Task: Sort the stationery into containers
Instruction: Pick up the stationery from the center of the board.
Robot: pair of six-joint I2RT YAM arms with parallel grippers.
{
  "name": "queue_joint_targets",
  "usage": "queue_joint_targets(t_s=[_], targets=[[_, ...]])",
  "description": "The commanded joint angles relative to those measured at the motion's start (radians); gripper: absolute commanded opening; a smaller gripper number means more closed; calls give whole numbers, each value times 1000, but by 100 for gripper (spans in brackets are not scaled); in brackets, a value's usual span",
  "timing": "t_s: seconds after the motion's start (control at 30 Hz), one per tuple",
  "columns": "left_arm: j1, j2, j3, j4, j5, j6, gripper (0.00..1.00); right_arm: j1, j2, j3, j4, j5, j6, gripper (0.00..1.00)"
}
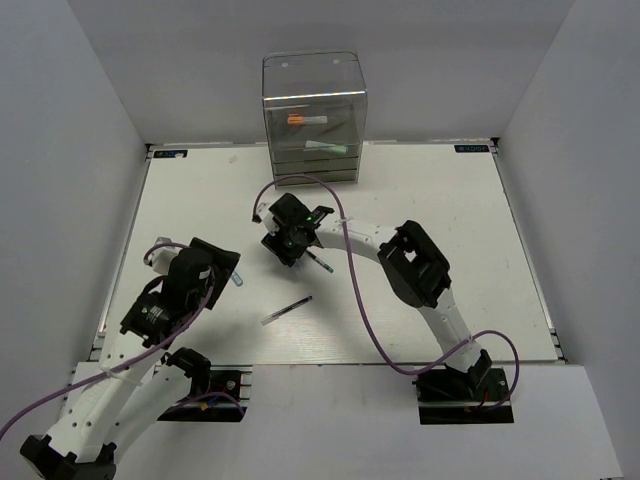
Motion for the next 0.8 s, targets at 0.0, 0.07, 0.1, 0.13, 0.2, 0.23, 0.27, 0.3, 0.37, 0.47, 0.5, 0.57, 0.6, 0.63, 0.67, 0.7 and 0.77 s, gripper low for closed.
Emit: queue_joint_targets(t_s=[0.0, 0.07, 0.1, 0.13, 0.2, 0.23, 0.27, 0.3, 0.37, 0.47, 0.5, 0.57, 0.6, 0.63, 0.67, 0.7, 0.77], targets=[[6, -19, 10, -19, -14, -8, 94, -2, 32, 46, 14, 17, -13, 55], [6, -19, 10, -19, -14, -8, 94, -2, 40, 51, 16, 20, -10, 55], [6, -19, 1, -19, -14, -8, 94, -2, 43, 55, 25, 20, -10, 55], [6, -28, 1, -19, -14, -8, 94, -4, 46, 59, 31, 21, -8, 55], [6, -28, 1, -19, -14, -8, 94, -4, 60, 78, 37, 23, -10, 55], [6, -28, 1, -19, -14, -8, 94, -4, 62, 83, 37, 20, -11, 55], [6, -28, 1, -19, -14, -8, 94, -1, 68, 94, 39, 20, -13, 55], [6, -28, 1, -19, -14, -8, 94, -4, 68, 97, 36, 14, -14, 54], [6, -18, 1, -19, -14, -8, 94, -1, 74, 100, 34, 9, -11, 51], [6, -8, -9, 16, -3, -8, 94, -7, 63, 94, 34, -17, -24, 39], [6, -8, -9, 27, -3, -8, 94, -8, 60, 92, 34, -28, -27, 31], [6, 2, -32, 65, 8, -8, 94, -11, 23, 68, 51, -61, -45, 24], [6, 2, -32, 79, 17, -8, 94, -16, 10, 63, 59, -74, -48, 19], [6, 2, -45, 92, 17, -8, 94, -21, -29, 46, 60, -100, -56, 17], [6, 2, -55, 114, 17, -8, 94, -21, -43, 43, 62, -117, -65, 15], [6, 2, -55, 125, 17, -8, 94, -24, -58, 42, 54, -150, -68, 13], [6, 2, -65, 160, 17, -8, 94, -33, -128, 39, 41, -227, -67, 10]])
